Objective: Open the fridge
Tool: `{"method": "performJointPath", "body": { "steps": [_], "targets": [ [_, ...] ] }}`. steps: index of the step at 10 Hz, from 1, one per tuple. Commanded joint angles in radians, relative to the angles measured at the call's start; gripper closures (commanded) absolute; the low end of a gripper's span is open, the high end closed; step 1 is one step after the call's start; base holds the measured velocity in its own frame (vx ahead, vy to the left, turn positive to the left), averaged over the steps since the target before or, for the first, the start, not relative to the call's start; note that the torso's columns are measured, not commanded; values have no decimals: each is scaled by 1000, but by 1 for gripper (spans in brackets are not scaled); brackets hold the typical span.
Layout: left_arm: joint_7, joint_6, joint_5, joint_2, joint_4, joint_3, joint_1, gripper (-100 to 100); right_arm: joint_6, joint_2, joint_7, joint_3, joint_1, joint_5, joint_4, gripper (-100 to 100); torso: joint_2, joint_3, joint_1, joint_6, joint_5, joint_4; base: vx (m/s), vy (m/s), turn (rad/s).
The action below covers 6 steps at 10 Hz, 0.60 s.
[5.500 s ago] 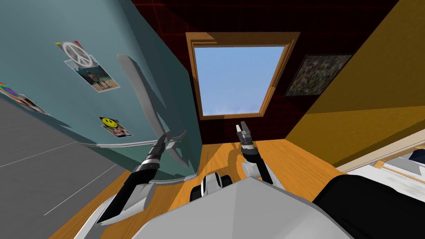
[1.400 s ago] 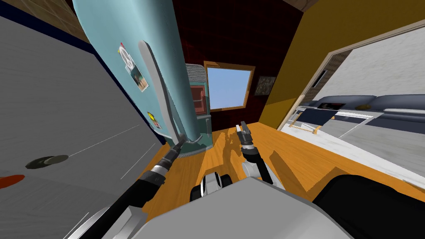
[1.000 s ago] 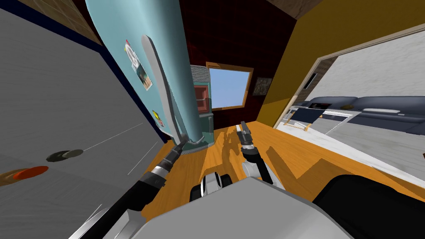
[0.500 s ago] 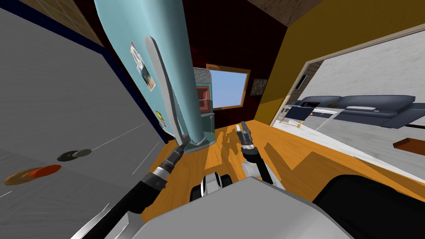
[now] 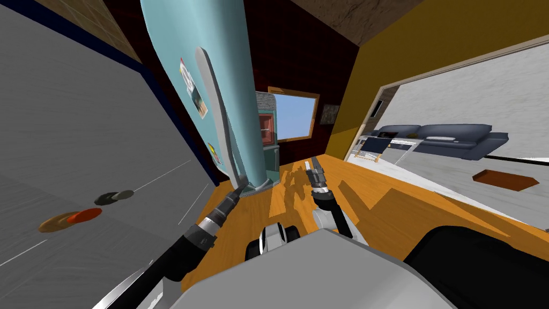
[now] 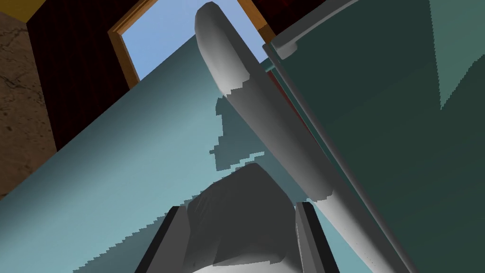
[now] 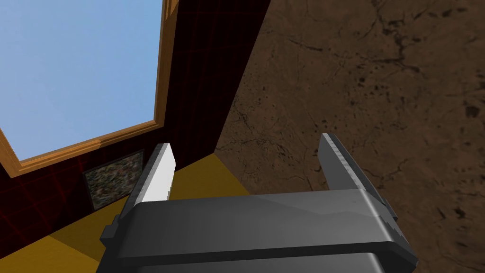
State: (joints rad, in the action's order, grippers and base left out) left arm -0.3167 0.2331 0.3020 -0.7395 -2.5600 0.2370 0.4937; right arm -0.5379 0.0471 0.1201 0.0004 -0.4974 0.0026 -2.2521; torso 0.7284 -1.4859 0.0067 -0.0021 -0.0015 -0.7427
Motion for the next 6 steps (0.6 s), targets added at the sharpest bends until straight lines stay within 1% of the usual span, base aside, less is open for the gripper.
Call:
{"method": "performJointPath", "body": {
  "steps": [1, 2, 3, 4, 5, 6],
  "targets": [
    [-8, -36, 11, -21, -11, 1, -12, 100, 0, 0, 0, 0, 0, 0, 0, 0, 0, -1, 0, -1, 0, -1, -93, 223, -95],
    [-8, -36, 11, -21, -11, 1, -12, 100, 0, 0, 0, 0, 0, 0, 0, 0, 1, 0, 3, -1, 1, 0, -75, 219, -60],
    [-13, -50, 22, -40, -14, 11, -15, 100, 0, 0, 0, 0, 0, 0, 0, 0, -1, 0, 3, 0, 1, 0, -95, 220, -98],
    [-17, -64, 33, -58, -18, 21, -18, 100, 0, 0, 0, 0, 0, 0, 0, 0, 0, 0, 2, 0, 1, -1, -137, 236, -179],
    [-17, -64, 33, -58, -18, 21, -18, 100, 0, 0, 0, 0, 0, 0, 0, 0, 5, 3, 0, 1, 1, -2, -121, 257, -63],
    [1, -33, 53, -71, 30, 10, -49, -100, 0, 0, 0, 0, 0, 0, 0, 0, 6, 5, 0, 0, 1, -1, -131, 105, -200]
  ]
}}
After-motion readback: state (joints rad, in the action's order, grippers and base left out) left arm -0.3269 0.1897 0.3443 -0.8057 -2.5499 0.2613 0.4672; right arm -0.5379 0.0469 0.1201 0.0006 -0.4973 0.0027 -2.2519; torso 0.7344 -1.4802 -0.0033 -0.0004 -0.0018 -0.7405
